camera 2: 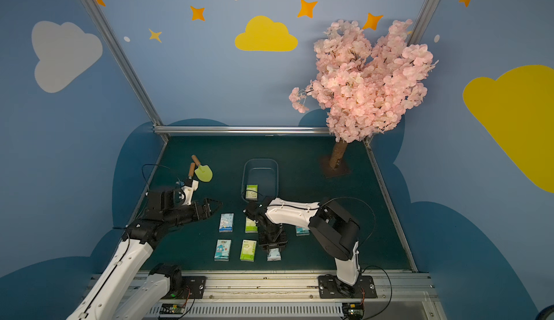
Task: Take the pocket tissues out of the storage box
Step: Place the pocket tissues at the center of the board, then pick up the pocket tissues from the storage box.
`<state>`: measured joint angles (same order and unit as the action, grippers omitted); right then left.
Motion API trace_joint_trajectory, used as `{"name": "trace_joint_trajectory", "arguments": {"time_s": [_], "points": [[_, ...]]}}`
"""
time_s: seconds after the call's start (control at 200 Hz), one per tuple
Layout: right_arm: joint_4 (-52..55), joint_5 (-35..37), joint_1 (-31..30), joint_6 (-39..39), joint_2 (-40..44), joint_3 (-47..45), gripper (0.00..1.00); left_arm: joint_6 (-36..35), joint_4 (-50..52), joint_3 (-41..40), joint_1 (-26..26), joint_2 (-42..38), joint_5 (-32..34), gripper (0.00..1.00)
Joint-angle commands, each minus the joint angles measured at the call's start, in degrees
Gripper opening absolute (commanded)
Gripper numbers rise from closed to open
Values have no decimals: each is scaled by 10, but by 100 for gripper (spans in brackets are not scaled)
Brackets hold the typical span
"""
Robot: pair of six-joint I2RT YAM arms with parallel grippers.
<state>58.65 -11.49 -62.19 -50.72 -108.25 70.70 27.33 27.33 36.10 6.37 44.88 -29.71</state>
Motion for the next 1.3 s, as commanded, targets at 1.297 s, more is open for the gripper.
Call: {"name": "trace_joint_trajectory", "arguments": {"time_s": [1.297], "points": [[-22,84,157,183,-23,326,88,-155,-163,17,-8,56,-77,100]]}}
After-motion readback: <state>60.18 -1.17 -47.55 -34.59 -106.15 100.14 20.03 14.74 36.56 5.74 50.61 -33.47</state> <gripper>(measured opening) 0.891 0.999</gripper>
